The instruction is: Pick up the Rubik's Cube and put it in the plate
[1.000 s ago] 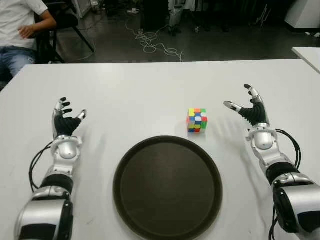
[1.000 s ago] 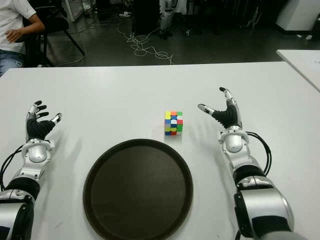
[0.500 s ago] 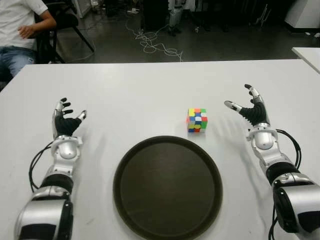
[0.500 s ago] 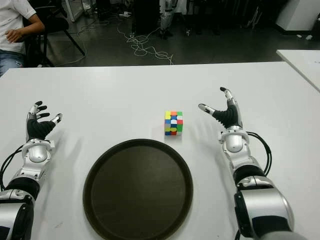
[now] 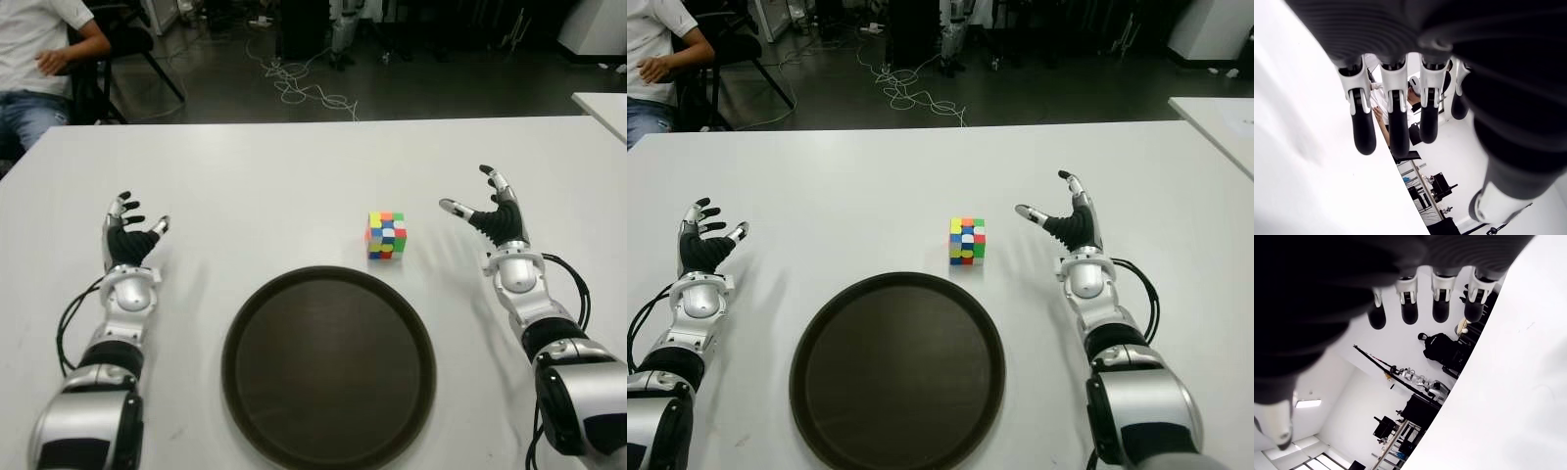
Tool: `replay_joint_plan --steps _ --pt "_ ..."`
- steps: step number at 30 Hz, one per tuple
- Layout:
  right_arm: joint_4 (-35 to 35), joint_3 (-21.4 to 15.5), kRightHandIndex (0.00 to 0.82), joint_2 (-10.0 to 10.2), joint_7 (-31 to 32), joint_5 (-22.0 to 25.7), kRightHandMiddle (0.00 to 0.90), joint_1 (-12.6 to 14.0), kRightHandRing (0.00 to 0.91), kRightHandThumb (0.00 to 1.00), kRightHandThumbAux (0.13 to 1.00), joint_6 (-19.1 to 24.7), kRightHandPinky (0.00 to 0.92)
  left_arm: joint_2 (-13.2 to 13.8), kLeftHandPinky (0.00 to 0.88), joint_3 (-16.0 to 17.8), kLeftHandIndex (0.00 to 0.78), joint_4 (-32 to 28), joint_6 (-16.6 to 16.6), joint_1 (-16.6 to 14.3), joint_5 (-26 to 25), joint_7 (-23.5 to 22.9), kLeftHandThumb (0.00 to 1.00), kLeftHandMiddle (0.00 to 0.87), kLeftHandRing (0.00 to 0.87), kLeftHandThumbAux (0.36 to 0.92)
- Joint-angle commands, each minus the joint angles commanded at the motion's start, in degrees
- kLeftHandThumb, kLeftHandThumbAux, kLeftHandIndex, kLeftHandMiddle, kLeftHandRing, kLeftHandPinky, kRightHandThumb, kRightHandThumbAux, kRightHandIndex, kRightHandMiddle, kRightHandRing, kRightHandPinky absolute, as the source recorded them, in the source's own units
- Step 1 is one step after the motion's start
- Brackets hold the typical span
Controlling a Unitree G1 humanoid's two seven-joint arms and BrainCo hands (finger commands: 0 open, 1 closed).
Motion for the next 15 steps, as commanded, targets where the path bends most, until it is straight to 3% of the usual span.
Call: replay_joint_plan --steps 15 --pt "-0.1 0.4 0.057 -0.3 0.2 -0.6 0.017 0.0 0.004 0.0 0.581 -0.2 0.009 -0.2 0.329 0.2 0.141 0.0 -0.5 0.0 -0.2 0.4 0.251 0.222 0.263 0.771"
